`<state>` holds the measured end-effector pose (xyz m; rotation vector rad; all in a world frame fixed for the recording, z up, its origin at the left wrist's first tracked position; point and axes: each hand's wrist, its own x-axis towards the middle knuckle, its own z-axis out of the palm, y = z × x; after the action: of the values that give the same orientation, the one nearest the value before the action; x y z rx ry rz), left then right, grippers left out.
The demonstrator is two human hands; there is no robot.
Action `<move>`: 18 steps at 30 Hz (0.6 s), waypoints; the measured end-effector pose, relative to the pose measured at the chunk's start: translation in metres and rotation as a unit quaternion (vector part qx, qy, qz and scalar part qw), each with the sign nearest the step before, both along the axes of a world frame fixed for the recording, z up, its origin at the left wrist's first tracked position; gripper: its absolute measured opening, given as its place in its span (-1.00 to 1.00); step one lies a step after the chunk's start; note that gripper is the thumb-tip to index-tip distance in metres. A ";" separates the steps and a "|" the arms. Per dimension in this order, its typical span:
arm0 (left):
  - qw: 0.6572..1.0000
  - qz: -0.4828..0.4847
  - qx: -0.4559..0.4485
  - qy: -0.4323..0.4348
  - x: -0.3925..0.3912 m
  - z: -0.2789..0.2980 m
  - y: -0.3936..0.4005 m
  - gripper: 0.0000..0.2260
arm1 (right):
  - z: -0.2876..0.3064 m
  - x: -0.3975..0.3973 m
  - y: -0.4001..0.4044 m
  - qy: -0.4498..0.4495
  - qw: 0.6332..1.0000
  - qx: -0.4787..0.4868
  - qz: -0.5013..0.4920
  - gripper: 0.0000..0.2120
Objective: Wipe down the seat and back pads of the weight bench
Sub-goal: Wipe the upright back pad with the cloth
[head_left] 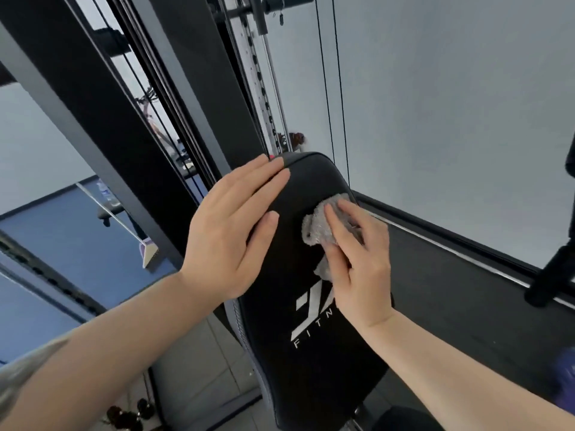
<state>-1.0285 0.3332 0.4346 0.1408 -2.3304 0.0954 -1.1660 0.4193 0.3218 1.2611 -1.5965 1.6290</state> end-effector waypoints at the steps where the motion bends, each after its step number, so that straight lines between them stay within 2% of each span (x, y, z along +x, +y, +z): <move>1: 1.000 -0.016 -0.003 0.008 -0.001 -0.001 -0.002 -0.66 | 0.017 0.002 -0.003 0.007 1.000 -0.022 0.004 -0.70; 4: 0.999 -0.034 0.020 0.037 -0.001 -0.004 -0.001 -0.65 | 0.052 0.002 -0.022 0.055 0.996 -0.045 0.057 -0.69; 6: 0.999 -0.018 0.015 0.042 0.000 -0.005 0.002 -0.65 | 0.042 -0.001 -0.027 0.057 0.995 -0.031 0.071 -0.67; 11: 0.998 0.040 -0.036 0.034 -0.001 -0.007 0.006 -0.64 | -0.032 -0.008 -0.006 -0.069 0.997 0.017 0.044 -0.63; 14: 0.997 0.047 -0.048 0.037 -0.001 -0.009 0.006 -0.63 | -0.022 -0.002 0.000 -0.113 0.993 -0.021 0.041 -0.64; 18: 0.997 0.033 -0.056 0.048 -0.001 -0.010 0.002 -0.62 | 0.028 0.010 -0.017 -0.025 0.997 -0.057 0.040 -0.66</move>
<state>-1.0295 0.3356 0.4249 0.1634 -2.2180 0.2469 -1.1564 0.4020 0.3501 1.2475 -1.4765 1.7869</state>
